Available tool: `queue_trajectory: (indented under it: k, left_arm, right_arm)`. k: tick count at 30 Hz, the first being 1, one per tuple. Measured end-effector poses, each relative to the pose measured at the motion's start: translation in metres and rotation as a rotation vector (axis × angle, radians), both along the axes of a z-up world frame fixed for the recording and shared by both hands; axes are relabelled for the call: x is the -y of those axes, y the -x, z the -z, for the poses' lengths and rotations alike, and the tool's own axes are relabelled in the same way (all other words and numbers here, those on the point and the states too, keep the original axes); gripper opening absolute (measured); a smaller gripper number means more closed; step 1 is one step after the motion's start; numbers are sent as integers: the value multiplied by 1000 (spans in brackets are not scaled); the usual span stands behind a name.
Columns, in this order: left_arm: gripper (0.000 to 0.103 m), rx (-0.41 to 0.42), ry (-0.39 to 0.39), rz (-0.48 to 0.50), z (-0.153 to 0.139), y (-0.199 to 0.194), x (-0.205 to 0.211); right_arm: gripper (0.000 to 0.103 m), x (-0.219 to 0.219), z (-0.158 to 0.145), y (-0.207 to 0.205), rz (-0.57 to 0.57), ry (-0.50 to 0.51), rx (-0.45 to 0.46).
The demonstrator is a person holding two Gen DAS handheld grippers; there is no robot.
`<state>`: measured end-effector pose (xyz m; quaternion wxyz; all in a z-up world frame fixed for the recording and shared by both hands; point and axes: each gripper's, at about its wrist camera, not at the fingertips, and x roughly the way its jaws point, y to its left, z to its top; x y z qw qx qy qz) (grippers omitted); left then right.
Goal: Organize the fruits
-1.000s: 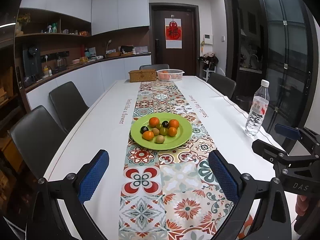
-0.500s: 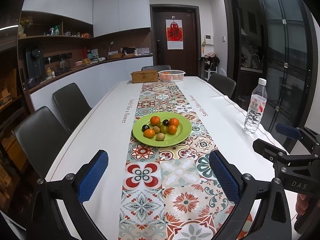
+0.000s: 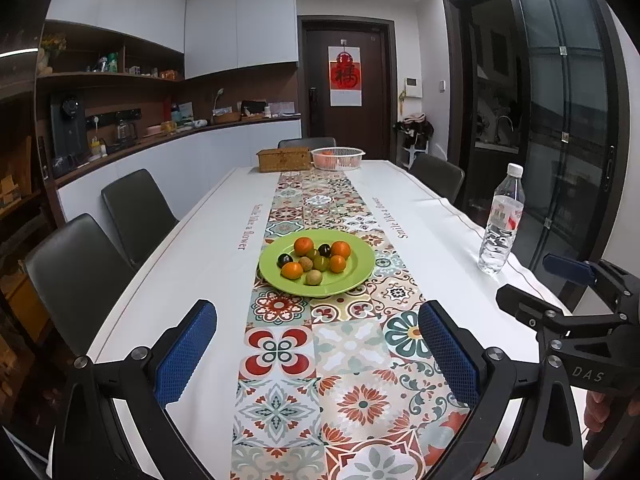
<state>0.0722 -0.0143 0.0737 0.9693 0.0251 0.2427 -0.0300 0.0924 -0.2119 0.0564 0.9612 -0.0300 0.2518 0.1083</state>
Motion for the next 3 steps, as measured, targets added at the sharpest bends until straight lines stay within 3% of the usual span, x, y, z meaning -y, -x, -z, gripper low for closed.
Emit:
queue_trajectory:
  k: [3]
  left_arm:
    - [103, 1, -1, -3, 0, 1, 0]
  right_arm:
    - [84, 0, 0, 0, 0, -4, -1]
